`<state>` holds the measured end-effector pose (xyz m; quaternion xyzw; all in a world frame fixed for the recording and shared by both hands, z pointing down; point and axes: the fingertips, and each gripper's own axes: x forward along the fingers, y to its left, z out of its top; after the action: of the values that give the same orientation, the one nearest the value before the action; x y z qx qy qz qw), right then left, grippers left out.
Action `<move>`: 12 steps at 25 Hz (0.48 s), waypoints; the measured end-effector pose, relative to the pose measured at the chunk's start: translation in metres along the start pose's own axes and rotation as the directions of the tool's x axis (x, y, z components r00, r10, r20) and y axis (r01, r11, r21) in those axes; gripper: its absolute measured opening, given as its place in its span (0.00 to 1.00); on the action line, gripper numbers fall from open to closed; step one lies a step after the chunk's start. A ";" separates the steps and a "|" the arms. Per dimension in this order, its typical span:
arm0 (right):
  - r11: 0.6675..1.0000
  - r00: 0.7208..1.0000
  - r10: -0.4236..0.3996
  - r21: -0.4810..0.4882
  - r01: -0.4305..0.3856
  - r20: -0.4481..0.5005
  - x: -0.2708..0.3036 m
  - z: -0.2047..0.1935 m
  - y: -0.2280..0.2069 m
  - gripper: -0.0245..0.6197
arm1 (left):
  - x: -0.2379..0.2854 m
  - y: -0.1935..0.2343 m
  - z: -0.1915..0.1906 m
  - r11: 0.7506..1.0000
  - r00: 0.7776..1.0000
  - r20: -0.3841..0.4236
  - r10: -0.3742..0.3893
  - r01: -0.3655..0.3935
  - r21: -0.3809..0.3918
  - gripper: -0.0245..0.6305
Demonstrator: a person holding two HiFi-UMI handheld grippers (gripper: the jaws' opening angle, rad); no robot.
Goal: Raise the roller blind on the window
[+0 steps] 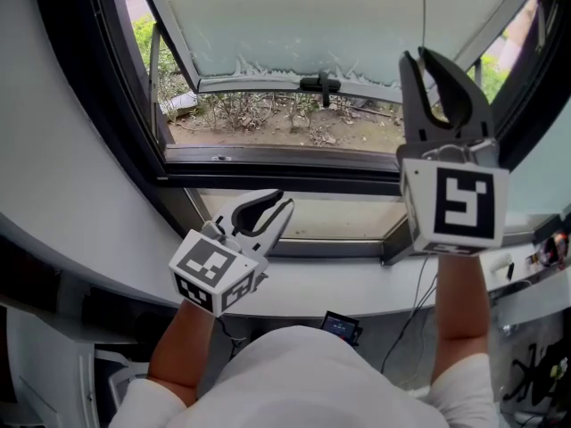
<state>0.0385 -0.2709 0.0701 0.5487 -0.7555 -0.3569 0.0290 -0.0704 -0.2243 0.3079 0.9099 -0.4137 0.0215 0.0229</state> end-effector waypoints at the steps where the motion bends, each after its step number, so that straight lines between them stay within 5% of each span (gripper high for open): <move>1: 1.000 1.000 -0.002 0.001 0.002 0.001 0.000 0.000 -0.001 0.15 | 0.000 0.000 0.000 1.000 1.000 0.000 0.001 -0.001 0.000 0.16; 12: 1.000 1.000 0.024 0.007 -0.024 0.018 -0.002 -0.002 0.006 0.20 | -0.001 -0.001 -0.003 1.000 1.000 -0.016 0.011 -0.012 -0.002 0.16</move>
<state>0.0358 -0.2694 0.0759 0.5366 -0.7634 -0.3588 0.0244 -0.0705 -0.2232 0.3106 0.9072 -0.4188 0.0283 0.0271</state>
